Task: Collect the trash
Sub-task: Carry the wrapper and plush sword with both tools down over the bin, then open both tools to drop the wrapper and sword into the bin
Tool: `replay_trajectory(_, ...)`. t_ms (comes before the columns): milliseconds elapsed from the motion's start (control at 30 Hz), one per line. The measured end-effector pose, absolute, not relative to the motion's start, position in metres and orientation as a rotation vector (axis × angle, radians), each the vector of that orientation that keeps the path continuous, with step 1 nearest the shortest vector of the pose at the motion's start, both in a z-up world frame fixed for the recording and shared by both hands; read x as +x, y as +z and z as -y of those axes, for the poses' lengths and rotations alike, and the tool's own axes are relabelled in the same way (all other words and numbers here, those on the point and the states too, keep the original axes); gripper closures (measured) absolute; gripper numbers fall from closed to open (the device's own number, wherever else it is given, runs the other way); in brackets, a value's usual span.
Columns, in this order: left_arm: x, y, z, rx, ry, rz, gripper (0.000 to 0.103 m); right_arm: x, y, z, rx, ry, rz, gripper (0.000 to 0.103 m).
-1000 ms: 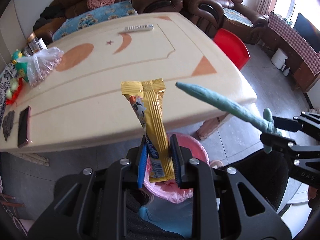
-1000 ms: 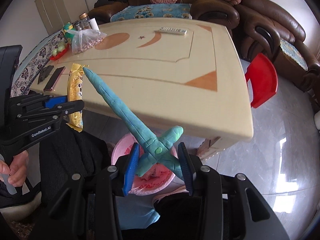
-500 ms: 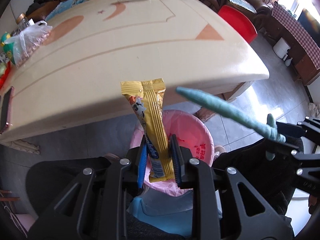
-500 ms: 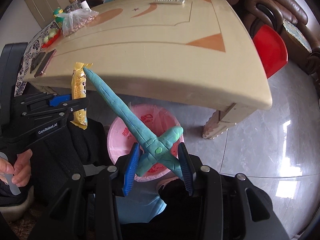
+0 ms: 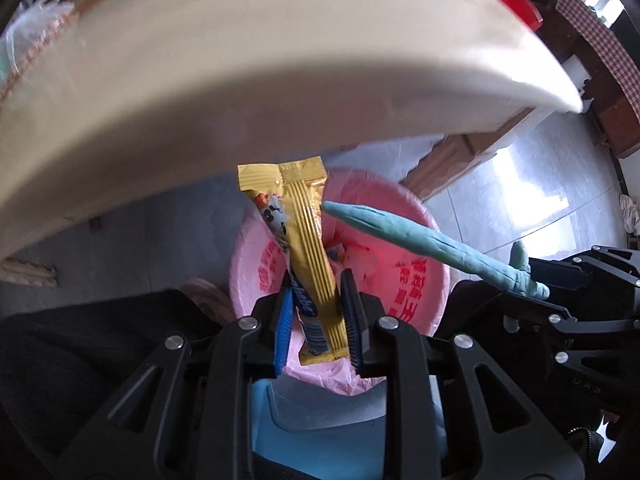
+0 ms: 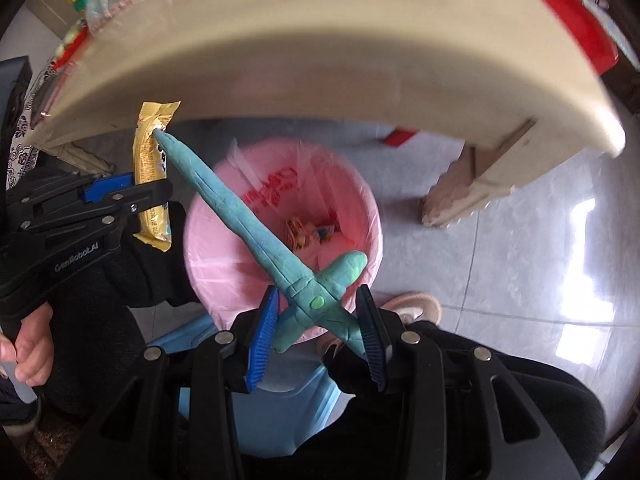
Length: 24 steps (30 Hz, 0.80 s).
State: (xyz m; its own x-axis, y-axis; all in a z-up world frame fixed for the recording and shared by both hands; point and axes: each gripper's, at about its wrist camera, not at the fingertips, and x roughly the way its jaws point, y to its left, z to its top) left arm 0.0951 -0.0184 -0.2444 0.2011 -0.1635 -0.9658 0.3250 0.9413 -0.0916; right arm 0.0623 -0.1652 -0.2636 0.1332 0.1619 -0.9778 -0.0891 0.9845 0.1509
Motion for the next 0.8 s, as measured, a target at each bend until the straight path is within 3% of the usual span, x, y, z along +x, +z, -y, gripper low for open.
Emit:
replay_trajectory(333,0.112,-0.311,0.019,0.105,-0.296,-1.469,0.08,0.091,-0.345,0.167,0.124,0.177,-1.568,0.064)
replay_trajectory(800,0.139,-0.37,0.021,0.064,-0.264,-1.578,0.08,0.114,-0.411,0.171,0.293,0.203,-1.69,0.067)
